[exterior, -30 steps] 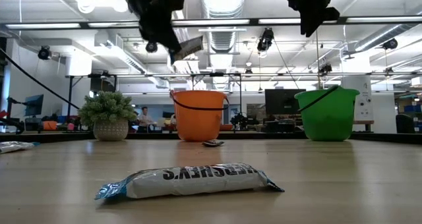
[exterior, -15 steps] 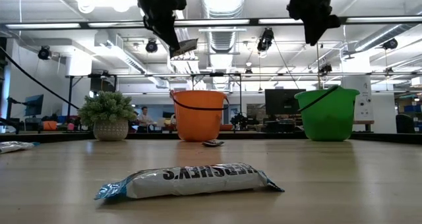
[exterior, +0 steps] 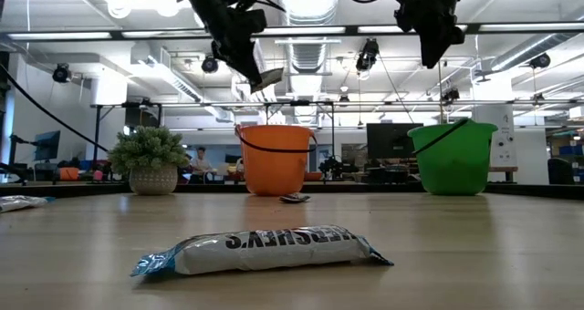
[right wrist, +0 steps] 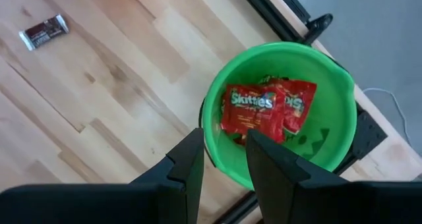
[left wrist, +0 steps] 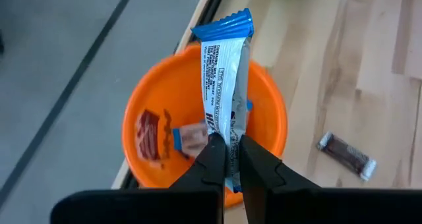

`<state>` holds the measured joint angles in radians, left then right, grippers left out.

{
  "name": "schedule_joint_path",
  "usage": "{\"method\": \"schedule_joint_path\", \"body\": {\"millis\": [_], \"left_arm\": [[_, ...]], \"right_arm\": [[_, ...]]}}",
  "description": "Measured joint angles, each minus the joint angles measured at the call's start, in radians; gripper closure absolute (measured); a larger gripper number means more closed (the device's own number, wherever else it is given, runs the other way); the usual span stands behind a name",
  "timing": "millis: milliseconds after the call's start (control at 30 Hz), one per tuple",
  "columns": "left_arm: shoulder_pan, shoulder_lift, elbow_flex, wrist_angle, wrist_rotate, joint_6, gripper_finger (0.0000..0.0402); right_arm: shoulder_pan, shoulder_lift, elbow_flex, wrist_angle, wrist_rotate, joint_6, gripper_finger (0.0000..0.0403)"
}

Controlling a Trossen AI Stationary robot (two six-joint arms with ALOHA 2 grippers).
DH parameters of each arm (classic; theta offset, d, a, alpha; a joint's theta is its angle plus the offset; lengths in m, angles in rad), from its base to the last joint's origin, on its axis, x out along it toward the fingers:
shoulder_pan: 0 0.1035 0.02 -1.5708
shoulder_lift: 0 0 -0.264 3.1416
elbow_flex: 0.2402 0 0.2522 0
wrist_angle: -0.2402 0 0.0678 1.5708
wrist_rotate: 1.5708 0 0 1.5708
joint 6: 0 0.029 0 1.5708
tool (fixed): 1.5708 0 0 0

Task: Sort candy
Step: Put the white chocolate into the orange bucket

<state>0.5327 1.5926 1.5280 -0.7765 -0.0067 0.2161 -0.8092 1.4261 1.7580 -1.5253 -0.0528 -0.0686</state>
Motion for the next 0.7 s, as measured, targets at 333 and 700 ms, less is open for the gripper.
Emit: {"method": "schedule_joint_path", "body": {"millis": [333, 700], "left_arm": [[0.017, 0.039, 0.084, 0.017, -0.003, 0.011, 0.0373], [0.025, 0.043, 0.11, -0.024, -0.011, 0.001, 0.0292]], "right_arm": [[0.0, 0.0, 0.0, 0.035, -0.156, -0.074, 0.0298], [0.0, 0.003, -0.001, 0.116, -0.261, -0.065, 0.0298]]}}
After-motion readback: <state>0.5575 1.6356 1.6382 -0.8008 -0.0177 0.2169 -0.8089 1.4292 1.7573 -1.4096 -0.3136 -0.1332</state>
